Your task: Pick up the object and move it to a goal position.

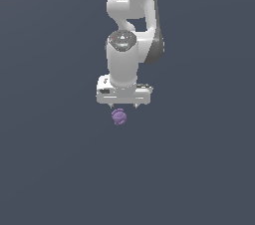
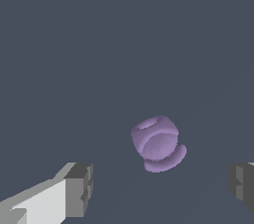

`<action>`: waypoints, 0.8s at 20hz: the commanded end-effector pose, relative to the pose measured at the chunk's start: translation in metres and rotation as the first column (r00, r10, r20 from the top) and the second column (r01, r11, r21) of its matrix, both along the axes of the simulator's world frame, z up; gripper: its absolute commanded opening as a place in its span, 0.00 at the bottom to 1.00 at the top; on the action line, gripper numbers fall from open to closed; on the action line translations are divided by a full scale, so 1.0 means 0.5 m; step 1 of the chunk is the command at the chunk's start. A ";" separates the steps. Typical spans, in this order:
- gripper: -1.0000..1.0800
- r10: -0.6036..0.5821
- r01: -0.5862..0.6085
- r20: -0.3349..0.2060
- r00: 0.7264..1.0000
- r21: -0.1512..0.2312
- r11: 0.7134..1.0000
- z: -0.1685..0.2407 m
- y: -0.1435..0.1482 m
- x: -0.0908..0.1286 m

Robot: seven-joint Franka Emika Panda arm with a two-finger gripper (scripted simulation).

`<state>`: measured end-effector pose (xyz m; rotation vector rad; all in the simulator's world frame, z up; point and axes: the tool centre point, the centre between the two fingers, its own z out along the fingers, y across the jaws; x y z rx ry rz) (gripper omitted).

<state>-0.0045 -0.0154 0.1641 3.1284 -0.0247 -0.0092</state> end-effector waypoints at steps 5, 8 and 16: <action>0.96 -0.010 0.010 0.006 1.000 0.008 1.000 0.010 -0.004 0.000; 0.96 -0.030 0.029 0.015 0.999 0.021 0.999 0.027 -0.008 0.001; 0.96 -0.030 0.030 0.017 0.999 0.024 0.999 0.029 -0.010 0.001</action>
